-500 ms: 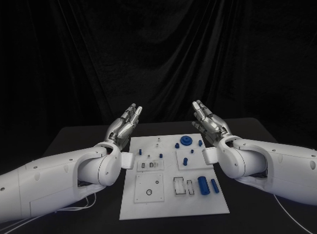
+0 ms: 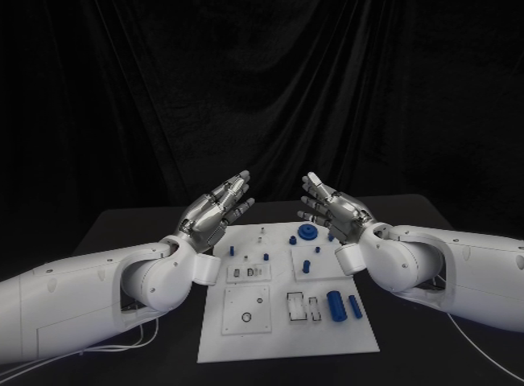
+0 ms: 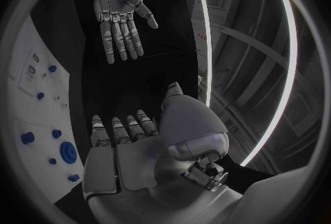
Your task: Assemble the parts on the task board
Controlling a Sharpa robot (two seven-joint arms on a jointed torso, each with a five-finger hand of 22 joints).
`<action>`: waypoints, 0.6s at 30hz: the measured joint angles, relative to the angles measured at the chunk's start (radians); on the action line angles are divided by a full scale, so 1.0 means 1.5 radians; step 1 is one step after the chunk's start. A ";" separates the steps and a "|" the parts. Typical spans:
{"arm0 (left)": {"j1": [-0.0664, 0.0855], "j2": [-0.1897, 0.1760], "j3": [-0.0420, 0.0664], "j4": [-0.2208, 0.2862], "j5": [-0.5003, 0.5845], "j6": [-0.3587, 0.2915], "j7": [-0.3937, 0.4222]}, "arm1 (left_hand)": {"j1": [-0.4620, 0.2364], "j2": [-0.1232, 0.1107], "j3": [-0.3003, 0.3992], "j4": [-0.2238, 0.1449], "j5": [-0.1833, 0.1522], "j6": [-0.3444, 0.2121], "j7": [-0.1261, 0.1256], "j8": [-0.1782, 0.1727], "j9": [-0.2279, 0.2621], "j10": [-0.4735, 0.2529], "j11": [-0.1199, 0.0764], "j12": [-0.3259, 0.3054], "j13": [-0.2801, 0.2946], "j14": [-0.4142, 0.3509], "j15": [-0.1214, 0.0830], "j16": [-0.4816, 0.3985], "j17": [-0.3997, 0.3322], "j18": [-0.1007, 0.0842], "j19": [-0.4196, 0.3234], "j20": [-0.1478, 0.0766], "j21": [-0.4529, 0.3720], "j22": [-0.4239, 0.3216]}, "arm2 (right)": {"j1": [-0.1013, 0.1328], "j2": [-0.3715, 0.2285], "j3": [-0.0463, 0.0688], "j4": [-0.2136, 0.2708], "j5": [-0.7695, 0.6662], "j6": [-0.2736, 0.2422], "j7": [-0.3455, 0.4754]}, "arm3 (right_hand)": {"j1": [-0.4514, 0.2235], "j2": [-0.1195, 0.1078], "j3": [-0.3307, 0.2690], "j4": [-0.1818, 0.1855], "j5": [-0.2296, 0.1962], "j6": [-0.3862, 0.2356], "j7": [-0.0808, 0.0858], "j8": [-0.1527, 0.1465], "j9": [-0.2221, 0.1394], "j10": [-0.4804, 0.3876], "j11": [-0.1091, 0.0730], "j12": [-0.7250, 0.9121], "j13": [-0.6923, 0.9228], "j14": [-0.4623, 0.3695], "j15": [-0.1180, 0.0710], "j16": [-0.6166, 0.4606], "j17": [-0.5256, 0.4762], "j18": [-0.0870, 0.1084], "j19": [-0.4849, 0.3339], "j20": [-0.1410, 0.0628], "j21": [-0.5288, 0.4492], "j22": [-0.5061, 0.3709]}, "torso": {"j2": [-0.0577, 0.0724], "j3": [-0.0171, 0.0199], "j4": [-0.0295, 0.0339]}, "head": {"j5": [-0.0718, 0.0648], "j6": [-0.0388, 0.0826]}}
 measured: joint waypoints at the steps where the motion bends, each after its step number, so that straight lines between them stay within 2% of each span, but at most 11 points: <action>1: 0.001 0.000 -0.001 0.000 0.003 0.008 0.002 | 0.004 0.001 0.000 0.000 0.001 0.012 0.004 0.003 0.001 0.004 0.004 0.010 0.001 0.003 0.003 0.000 0.001 0.000 0.007 0.007 0.004 0.002 | 0.000 0.000 0.000 0.000 0.002 0.003 -0.001 | 0.003 -0.001 0.000 0.000 0.001 0.017 0.011 0.011 0.003 0.004 0.004 0.008 0.003 0.005 0.005 0.004 0.002 0.000 0.013 0.001 0.008 0.004 | 0.000 0.0000 0.0000 | 0.000 0.000; 2: 0.001 0.000 -0.001 -0.002 0.003 0.013 0.003 | 0.004 0.001 0.000 0.000 0.001 0.015 0.004 0.004 0.002 0.006 0.006 0.013 0.002 0.003 0.003 0.001 0.001 0.000 0.008 0.008 0.004 0.002 | 0.000 -0.003 0.000 0.000 0.002 0.006 -0.001 | 0.008 -0.001 0.000 0.000 0.004 0.022 0.014 0.014 0.003 0.006 0.006 0.012 0.004 0.007 0.007 0.007 0.004 0.000 0.020 0.002 0.012 0.006 | 0.000 0.0000 0.0001 | -0.001 -0.003; 3: 0.001 -0.001 -0.001 -0.013 -0.002 0.023 0.004 | 0.004 0.001 0.000 0.000 0.001 0.026 0.008 0.007 0.003 0.011 0.011 0.024 0.003 0.008 0.008 0.006 0.002 0.000 0.015 0.018 0.008 0.004 | 0.001 -0.013 0.000 0.000 0.001 0.017 -0.001 | 0.016 -0.002 0.000 0.000 0.008 0.031 0.021 0.022 0.005 0.009 0.015 0.023 0.007 0.013 0.013 0.014 0.007 0.000 0.038 0.003 0.022 0.011 | 0.001 -0.0003 0.0006 | 0.000 -0.023; 5: 0.001 -0.012 -0.001 -0.054 -0.013 0.036 0.006 | 0.008 0.002 0.000 0.000 0.003 0.041 0.012 0.010 0.004 0.017 0.017 0.040 0.004 0.015 0.014 0.011 0.004 0.000 0.020 0.027 0.010 0.006 | 0.004 -0.042 0.000 -0.018 -0.002 0.036 -0.001 | 0.029 -0.003 0.000 0.000 0.016 0.042 0.030 0.032 0.006 0.016 0.028 0.045 0.011 0.027 0.021 0.023 0.012 0.000 0.065 0.006 0.036 0.017 | 0.005 -0.0012 0.0015 | 0.001 -0.055; 6: 0.001 -0.018 -0.001 -0.063 -0.016 0.039 0.008 | 0.009 0.001 0.000 0.000 0.005 0.048 0.014 0.013 0.005 0.020 0.020 0.047 0.004 0.022 0.016 0.016 0.006 0.000 0.023 0.030 0.012 0.006 | 0.006 -0.049 0.000 -0.027 -0.002 0.041 -0.001 | 0.043 -0.003 0.003 -0.003 0.027 0.057 0.036 0.043 0.009 0.026 0.041 0.070 0.015 0.042 0.023 0.032 0.017 0.000 0.084 0.007 0.044 0.020 | 0.007 -0.0015 0.0019 | 0.001 -0.064; 8: 0.000 -0.025 -0.001 -0.068 -0.023 0.045 0.010 | 0.017 0.002 0.000 0.000 0.013 0.064 0.018 0.021 0.007 0.031 0.026 0.064 0.006 0.032 0.022 0.024 0.008 0.000 0.028 0.035 0.017 0.008 | 0.012 -0.051 -0.001 -0.034 -0.002 0.050 -0.001 | 0.080 -0.003 0.014 -0.014 0.070 0.101 0.055 0.070 0.017 0.062 0.063 0.134 0.028 0.100 0.029 0.067 0.034 0.000 0.150 0.006 0.076 0.033 | 0.009 -0.0022 0.0027 | 0.002 -0.077; 9: 0.000 -0.026 -0.001 -0.069 -0.027 0.048 0.010 | 0.017 0.002 0.000 0.000 0.015 0.067 0.021 0.021 0.007 0.033 0.029 0.069 0.006 0.034 0.025 0.024 0.008 0.000 0.028 0.035 0.017 0.008 | 0.015 -0.050 -0.001 -0.034 -0.003 0.054 0.000 | 0.114 -0.006 0.023 -0.025 0.107 0.160 0.069 0.101 0.028 0.114 0.075 0.203 0.042 0.187 0.027 0.120 0.057 0.000 0.228 0.004 0.114 0.048 | 0.009 -0.0026 0.0031 | 0.003 -0.084; 12: 0.000 -0.032 -0.001 -0.070 -0.046 0.057 0.011 | 0.029 0.001 0.002 -0.002 0.025 0.096 0.029 0.036 0.010 0.052 0.047 0.095 0.008 0.052 0.039 0.037 0.011 0.000 0.038 0.045 0.023 0.010 | 0.029 -0.050 -0.001 -0.031 -0.005 0.067 0.000 | 0.173 -0.011 0.031 -0.033 0.147 0.271 0.083 0.153 0.045 0.204 0.094 0.312 0.054 0.307 0.023 0.192 0.081 0.000 0.315 0.003 0.151 0.058 | 0.011 -0.0033 0.0054 | 0.005 -0.097; 13: 0.000 -0.035 -0.001 -0.072 -0.054 0.059 0.012 | 0.031 -0.001 0.002 -0.002 0.026 0.100 0.030 0.038 0.010 0.055 0.051 0.101 0.008 0.056 0.041 0.040 0.011 0.000 0.040 0.047 0.023 0.010 | 0.034 -0.053 -0.001 -0.031 -0.006 0.070 0.000 | 0.193 -0.012 0.034 -0.036 0.156 0.302 0.085 0.161 0.048 0.233 0.102 0.332 0.054 0.337 0.023 0.206 0.084 0.001 0.339 0.002 0.160 0.060 | 0.012 -0.0036 0.0059 | 0.006 -0.101; 15: 0.000 -0.043 -0.001 -0.075 -0.073 0.063 0.012 | 0.031 -0.001 0.002 -0.002 0.026 0.104 0.031 0.039 0.010 0.058 0.054 0.105 0.008 0.062 0.045 0.043 0.012 0.000 0.042 0.048 0.025 0.010 | 0.048 -0.063 0.000 -0.031 -0.007 0.075 0.000 | 0.219 -0.014 0.040 -0.036 0.171 0.328 0.087 0.163 0.050 0.260 0.109 0.346 0.048 0.370 0.025 0.219 0.085 0.007 0.366 0.000 0.170 0.060 | 0.014 -0.0046 0.0072 | 0.009 -0.109; 18: 0.000 -0.057 -0.001 -0.073 -0.098 0.064 0.013 | 0.039 -0.002 0.002 -0.002 0.026 0.112 0.030 0.044 0.010 0.069 0.064 0.120 0.009 0.081 0.055 0.055 0.015 0.000 0.052 0.056 0.031 0.012 | 0.068 -0.073 0.000 -0.032 -0.011 0.079 -0.003 | 0.254 -0.019 0.046 -0.042 0.190 0.345 0.087 0.155 0.048 0.285 0.111 0.354 0.041 0.412 0.030 0.233 0.086 0.010 0.403 -0.003 0.183 0.061 | 0.016 -0.0063 0.0097 | 0.015 -0.118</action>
